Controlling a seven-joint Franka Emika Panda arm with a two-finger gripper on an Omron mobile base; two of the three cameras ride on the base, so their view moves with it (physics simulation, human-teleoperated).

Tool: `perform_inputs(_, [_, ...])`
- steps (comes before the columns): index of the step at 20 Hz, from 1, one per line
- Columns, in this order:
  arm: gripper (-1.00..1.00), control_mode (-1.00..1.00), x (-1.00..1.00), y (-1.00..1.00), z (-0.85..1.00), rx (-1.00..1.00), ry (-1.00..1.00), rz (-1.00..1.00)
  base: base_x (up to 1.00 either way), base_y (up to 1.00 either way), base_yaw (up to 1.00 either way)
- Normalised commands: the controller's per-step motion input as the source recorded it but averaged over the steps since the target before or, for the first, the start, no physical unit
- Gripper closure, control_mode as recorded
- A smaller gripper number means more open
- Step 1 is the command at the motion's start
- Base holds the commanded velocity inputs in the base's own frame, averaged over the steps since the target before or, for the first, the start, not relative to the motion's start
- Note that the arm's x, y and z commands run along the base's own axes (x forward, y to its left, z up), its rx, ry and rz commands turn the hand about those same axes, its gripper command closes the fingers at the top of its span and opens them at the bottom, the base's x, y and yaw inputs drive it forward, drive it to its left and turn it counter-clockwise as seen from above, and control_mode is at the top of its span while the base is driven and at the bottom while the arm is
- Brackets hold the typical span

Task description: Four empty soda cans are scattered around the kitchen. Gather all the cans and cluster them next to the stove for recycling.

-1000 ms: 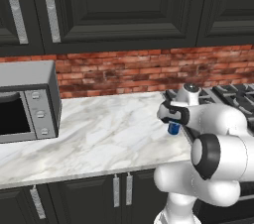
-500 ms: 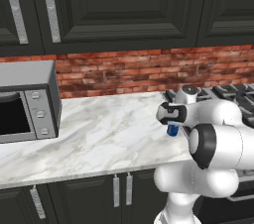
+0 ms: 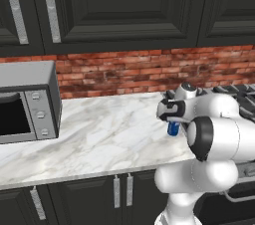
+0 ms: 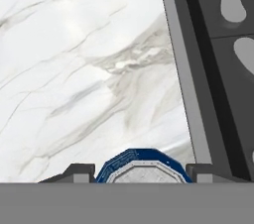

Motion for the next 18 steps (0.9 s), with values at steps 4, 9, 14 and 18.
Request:
perform_inputs(4, [-1.0,-1.0,0.0,0.0,-0.12,0.0,0.0,0.0,0.0,0.0,0.0])
perform_inputs(9, [-1.0,-1.0,0.0,0.0,0.0,0.0,0.0,0.0,0.0,0.0,0.0])
perform_inputs(14, [-1.0,-1.0,-0.01,0.0,0.0,0.0,0.0,0.0,0.0,0.0,0.0])
perform_inputs(18, [-1.0,-1.0,-0.08,0.0,0.08,0.0,-0.04,0.0,0.0,0.0,0.0])
